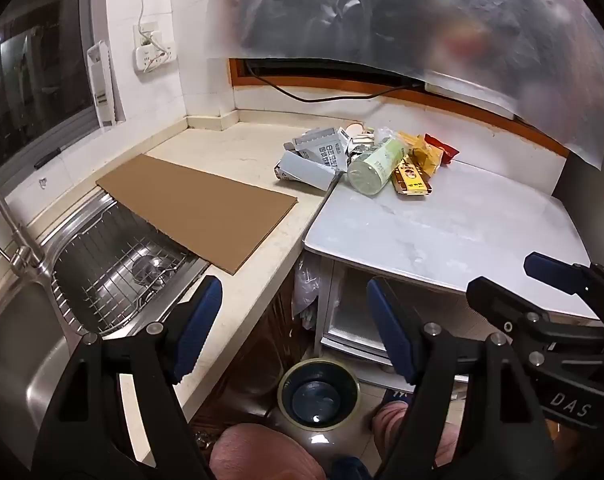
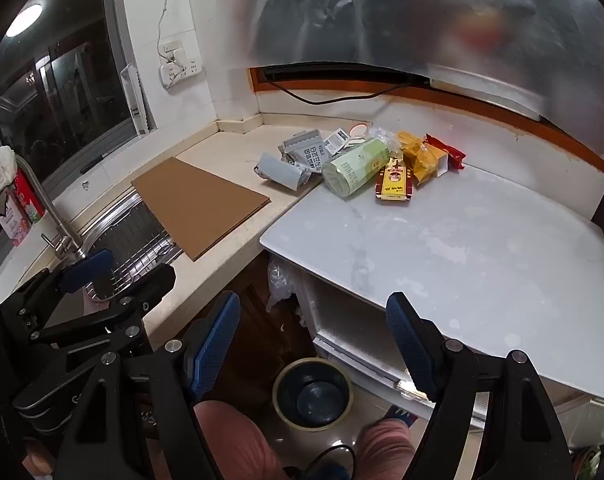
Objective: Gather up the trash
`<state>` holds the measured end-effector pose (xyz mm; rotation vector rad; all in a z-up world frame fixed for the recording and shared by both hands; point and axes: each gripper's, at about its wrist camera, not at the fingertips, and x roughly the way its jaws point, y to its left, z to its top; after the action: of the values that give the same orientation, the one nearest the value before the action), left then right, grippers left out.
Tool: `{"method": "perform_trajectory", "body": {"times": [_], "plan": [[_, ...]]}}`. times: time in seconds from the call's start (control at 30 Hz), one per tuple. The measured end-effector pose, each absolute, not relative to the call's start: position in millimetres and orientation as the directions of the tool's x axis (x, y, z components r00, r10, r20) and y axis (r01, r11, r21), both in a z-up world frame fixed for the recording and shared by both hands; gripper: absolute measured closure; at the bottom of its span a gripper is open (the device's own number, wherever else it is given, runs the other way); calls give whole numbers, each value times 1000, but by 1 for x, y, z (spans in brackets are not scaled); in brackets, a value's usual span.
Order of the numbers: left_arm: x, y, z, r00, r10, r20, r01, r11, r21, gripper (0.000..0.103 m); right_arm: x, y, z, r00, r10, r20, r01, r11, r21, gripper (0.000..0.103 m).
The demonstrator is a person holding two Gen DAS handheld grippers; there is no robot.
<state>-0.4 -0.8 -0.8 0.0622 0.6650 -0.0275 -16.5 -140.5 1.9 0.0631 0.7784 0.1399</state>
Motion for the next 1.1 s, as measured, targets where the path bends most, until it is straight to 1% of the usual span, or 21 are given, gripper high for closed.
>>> {"method": "perform_trajectory", "body": {"times": [0.07, 0.1, 0.17, 0.37, 0.43, 0.93, 1.1], "plan": [[-2, -3, -2, 782, -8, -623, 46, 998, 46, 31, -15, -139, 1, 703, 152, -695, -103, 988, 111, 26], [6, 2, -2, 759, -16, -651, 38, 999, 20, 31, -15, -138, 1, 702, 153, -695, -106, 988, 111, 26], [8, 1, -2, 756, -22, -654, 42, 999, 14, 31, -16, -137, 1, 703, 154, -694, -104, 988, 113, 26], [14, -9, -2, 755, -24, -655, 49, 999, 20, 31, -12, -131, -4, 698, 159, -699, -103, 987, 121, 26], [9, 5, -4, 761, -22, -649, 26, 1000, -2, 31, -13, -133, -3, 699, 160, -697, -102, 987, 124, 26], [5, 3, 1, 763, -50, -644, 53, 998, -14, 37, -17, -134, -5, 700, 169, -694, -97, 985, 142, 26], [4, 3, 2, 764, -51, -643, 53, 998, -17, 38, -21, -132, -1, 712, 167, -681, -101, 985, 137, 26]]}}
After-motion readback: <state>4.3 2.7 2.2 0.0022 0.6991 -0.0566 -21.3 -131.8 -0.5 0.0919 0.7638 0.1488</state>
